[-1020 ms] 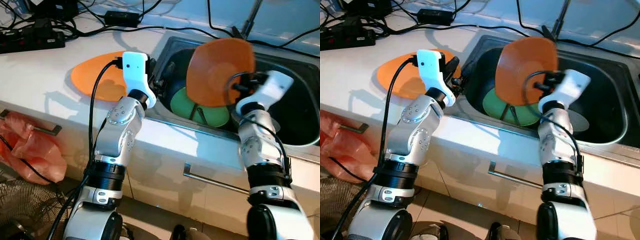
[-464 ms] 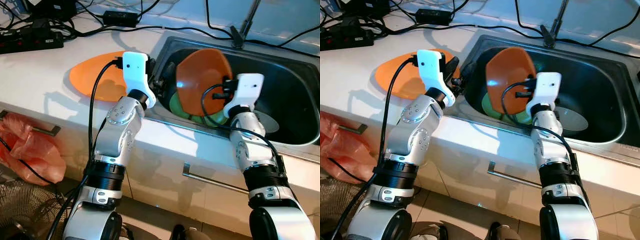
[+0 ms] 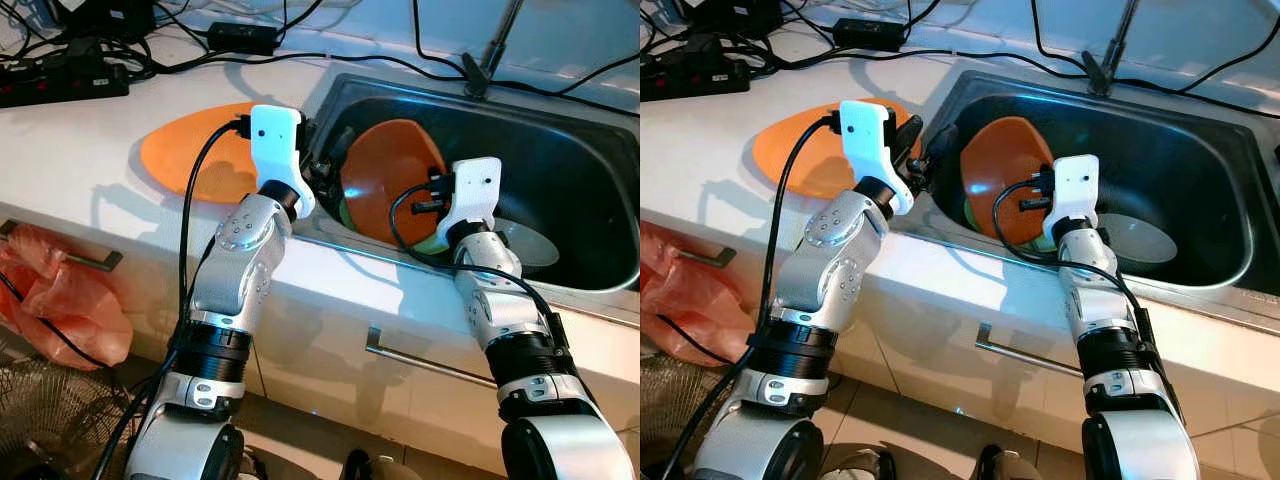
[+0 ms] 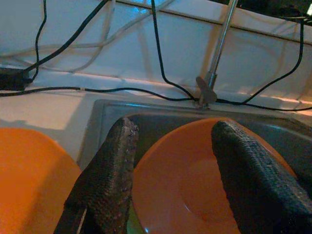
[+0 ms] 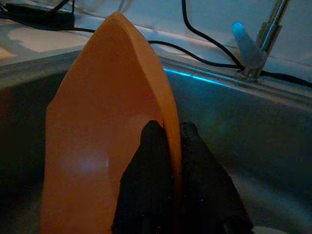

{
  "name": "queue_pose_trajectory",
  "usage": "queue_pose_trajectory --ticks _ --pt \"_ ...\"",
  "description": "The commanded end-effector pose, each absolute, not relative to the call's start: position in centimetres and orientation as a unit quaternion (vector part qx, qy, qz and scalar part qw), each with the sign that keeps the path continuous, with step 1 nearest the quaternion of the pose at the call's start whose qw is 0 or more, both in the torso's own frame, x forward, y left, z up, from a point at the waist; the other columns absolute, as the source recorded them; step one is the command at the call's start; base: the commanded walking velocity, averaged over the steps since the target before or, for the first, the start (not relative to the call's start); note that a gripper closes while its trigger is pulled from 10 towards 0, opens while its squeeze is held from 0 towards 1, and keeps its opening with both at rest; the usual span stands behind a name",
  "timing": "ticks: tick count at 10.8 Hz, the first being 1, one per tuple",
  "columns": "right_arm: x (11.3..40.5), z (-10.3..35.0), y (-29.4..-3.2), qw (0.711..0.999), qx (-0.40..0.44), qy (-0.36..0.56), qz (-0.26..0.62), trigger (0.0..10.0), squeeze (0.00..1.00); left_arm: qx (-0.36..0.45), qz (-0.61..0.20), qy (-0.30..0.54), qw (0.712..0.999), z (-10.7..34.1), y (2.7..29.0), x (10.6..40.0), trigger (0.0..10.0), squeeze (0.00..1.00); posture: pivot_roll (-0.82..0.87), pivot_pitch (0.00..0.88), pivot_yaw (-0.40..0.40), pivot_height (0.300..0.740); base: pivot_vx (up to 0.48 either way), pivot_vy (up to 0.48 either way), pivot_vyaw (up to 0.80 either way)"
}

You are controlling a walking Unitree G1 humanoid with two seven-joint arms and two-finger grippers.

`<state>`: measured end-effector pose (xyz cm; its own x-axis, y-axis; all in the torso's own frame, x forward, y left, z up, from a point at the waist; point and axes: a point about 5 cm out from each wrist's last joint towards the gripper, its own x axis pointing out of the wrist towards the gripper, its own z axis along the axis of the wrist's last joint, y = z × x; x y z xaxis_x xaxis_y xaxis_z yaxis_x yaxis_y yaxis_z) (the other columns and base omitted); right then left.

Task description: Kitchen organization

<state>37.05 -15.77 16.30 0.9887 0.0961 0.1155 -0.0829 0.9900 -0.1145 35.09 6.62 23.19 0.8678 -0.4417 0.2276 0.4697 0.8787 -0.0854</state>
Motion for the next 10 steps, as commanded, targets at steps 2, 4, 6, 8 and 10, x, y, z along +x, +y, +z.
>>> queue_pose_trajectory --ticks 2,4,6,8,10 --pt "36.9 15.0 -15.6 0.996 -0.058 -0.033 0.054 10.0 1.00 -0.062 -0.244 -0.096 0.963 23.1 6.3 34.9 10.0 0.00 0.02 0.124 -0.030 0.740 0.000 0.000 0.00" --pt "36.9 15.0 -15.6 0.996 -0.059 -0.034 0.053 10.0 0.48 -0.062 -0.244 -0.096 0.963 23.1 6.3 34.9 10.0 0.00 0.02 0.126 -0.031 0.740 0.000 0.000 0.00" --pt "36.9 15.1 -15.5 0.996 -0.059 -0.036 0.054 10.0 0.00 -0.062 -0.243 -0.095 0.963 23.1 6.3 34.9 10.0 0.00 0.02 0.125 -0.031 0.740 0.000 0.000 0.00" --pt "36.9 15.4 -15.7 0.996 -0.057 -0.041 0.049 10.0 0.00 -0.062 -0.243 -0.096 0.963 23.1 6.3 34.9 10.0 0.00 0.02 0.123 -0.032 0.740 0.000 0.000 0.00" --pt "37.1 16.8 -15.7 0.996 -0.006 -0.075 0.044 10.0 0.00 -0.064 -0.228 -0.112 0.965 23.5 6.7 35.1 10.0 0.00 0.02 0.122 -0.032 0.740 0.000 0.000 0.00"
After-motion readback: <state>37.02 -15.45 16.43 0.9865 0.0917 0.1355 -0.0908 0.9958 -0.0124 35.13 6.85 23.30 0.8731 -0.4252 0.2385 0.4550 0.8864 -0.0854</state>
